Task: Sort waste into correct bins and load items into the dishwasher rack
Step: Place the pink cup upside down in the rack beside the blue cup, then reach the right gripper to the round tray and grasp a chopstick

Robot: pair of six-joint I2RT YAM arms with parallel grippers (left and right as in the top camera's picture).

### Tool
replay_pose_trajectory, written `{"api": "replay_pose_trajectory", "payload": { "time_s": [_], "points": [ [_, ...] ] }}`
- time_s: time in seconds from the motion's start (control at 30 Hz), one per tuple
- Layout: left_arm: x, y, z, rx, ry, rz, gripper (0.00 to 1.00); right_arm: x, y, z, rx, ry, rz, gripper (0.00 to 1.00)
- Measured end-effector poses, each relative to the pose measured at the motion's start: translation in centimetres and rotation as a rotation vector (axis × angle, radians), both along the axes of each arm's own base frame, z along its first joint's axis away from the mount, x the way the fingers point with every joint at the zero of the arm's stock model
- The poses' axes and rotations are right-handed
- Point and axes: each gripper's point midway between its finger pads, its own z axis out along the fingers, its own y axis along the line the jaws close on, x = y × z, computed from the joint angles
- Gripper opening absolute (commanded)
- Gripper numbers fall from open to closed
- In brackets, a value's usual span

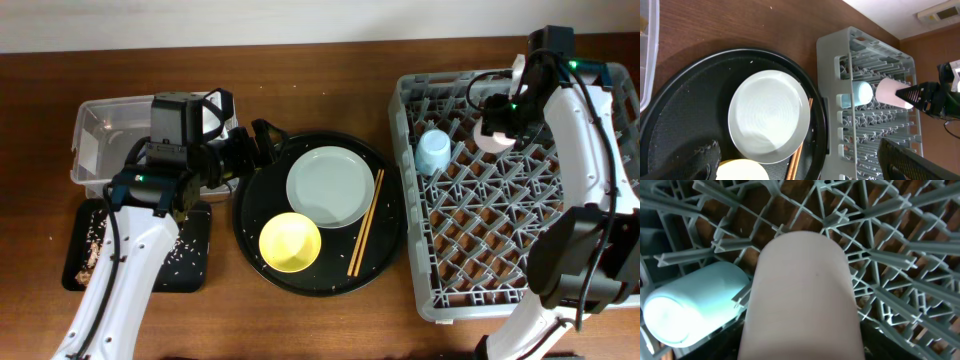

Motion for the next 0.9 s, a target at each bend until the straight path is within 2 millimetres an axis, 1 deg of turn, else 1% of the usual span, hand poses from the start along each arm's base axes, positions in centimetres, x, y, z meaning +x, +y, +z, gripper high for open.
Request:
{"api": "replay_pose_trajectory", "payload": {
  "time_s": [0.07, 0.1, 0.2, 0.23, 0.3, 0.37, 0.43, 0.47, 0.53, 0.57, 0.6, 0.63, 0.67, 0.7, 0.77, 0.83, 0.9],
  "points": [
    [0.0, 0.0, 0.0, 0.0, 0.0, 0.0, 0.99, -0.1, 0.0, 0.0, 0.001, 0.004, 0.003, 0.82],
    [0.0, 0.0, 0.0, 0.0, 0.0, 0.0, 0.99, -0.2, 0.0, 0.0, 0.0, 0.007, 0.005, 0.83],
    [0.0, 0.0, 0.0, 0.0, 0.0, 0.0, 0.99, -0.3, 0.1, -0.1, 0.005, 0.011, 0.009, 0.81],
    [0.0, 0.0, 0.0, 0.0, 0.0, 0.0, 0.99, -0.3, 0.3, -0.1, 0.015, 0.012, 0.013, 0.79],
    [0.0, 0.0, 0.0, 0.0, 0.0, 0.0, 0.99, -0.7, 1.4, -0.2, 0.072, 0.028, 0.026, 0.76],
    [0.0, 0.0, 0.0, 0.0, 0.0, 0.0, 0.99, -1.7, 2.9, -0.2, 0.147, 0.062, 0.044, 0.74],
    [0.0, 0.0, 0.0, 0.0, 0.0, 0.0, 0.99, -3.1, 5.7, 1.0, 0.225, 0.083, 0.088, 0.71],
    [0.0, 0.0, 0.0, 0.0, 0.001, 0.0, 0.99, -3.8, 6.8, 1.6, 0.241, 0.092, 0.109, 0.71],
    [0.0, 0.0, 0.0, 0.0, 0.001, 0.0, 0.99, -5.7, 10.8, 4.3, 0.275, 0.079, 0.193, 0.69],
    [0.0, 0.0, 0.0, 0.0, 0.001, 0.0, 0.99, -6.4, 12.7, 5.3, 0.286, 0.072, 0.232, 0.66],
    [0.0, 0.0, 0.0, 0.0, 0.0, 0.0, 0.99, -7.5, 14.5, 6.0, 0.295, 0.083, 0.266, 0.54],
    [0.0, 0.0, 0.0, 0.0, 0.001, 0.0, 0.99, -8.1, 16.6, 6.3, 0.305, 0.089, 0.306, 0.47],
    [0.0, 0.0, 0.0, 0.0, 0.001, 0.0, 0.99, -8.6, 18.4, 6.3, 0.315, 0.104, 0.313, 0.41],
    [0.0, 0.0, 0.0, 0.0, 0.001, 0.0, 0.99, -9.1, 19.6, 6.2, 0.322, 0.116, 0.313, 0.38],
    [0.0, 0.0, 0.0, 0.0, 0.001, 0.0, 0.99, -10.3, 22.2, 5.7, 0.332, 0.154, 0.32, 0.18],
    [0.0, 0.0, 0.0, 0.0, 0.001, 0.0, 0.99, -11.4, 23.9, 5.1, 0.335, 0.186, 0.331, 0.17],
    [0.0, 0.0, 0.0, 0.0, 0.001, 0.0, 0.99, -12.5, 26.0, 3.9, 0.336, 0.208, 0.361, 0.16]
  ]
}}
